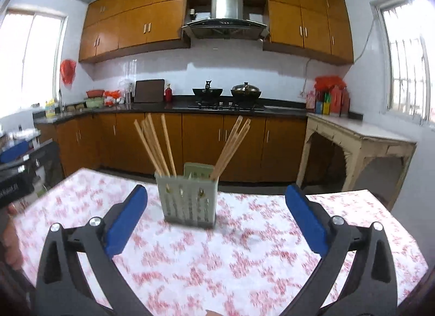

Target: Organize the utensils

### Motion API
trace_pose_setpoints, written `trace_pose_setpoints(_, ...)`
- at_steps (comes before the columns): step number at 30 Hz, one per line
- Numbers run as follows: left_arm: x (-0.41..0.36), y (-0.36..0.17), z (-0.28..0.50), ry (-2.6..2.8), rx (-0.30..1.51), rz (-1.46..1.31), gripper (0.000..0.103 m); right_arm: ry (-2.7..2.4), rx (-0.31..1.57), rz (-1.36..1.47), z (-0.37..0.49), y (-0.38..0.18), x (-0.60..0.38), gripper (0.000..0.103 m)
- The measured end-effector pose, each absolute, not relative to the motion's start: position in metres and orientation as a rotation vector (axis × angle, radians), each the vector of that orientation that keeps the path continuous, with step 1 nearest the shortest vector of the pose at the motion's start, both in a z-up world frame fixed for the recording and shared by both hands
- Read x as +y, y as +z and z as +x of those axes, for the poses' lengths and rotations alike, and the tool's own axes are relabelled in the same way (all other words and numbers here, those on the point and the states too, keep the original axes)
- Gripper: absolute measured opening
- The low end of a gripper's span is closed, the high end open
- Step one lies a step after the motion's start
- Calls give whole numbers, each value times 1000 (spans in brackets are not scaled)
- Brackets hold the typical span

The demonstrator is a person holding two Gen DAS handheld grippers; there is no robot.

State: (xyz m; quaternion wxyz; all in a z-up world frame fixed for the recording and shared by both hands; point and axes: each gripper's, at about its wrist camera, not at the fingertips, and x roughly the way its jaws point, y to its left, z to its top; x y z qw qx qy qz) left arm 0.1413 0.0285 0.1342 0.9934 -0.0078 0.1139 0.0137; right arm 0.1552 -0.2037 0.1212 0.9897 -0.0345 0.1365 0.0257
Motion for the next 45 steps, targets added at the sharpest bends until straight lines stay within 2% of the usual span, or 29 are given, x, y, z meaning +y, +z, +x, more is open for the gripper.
trace_pose_setpoints(7,28,98,104,88,247,25,101,59,239,-149,102,80,-180,99)
trace_pose_setpoints(17,24,56,55,104,264,56,101,71,322,-22,62,36,-195,99)
trace_pose_setpoints(27,20,32,30,102,288,28,101,27,315,28,32,22,-211,99)
trace_pose_setpoints(45,12,19,10,66,291,56,101,33,310,-17,16,6,-208,99)
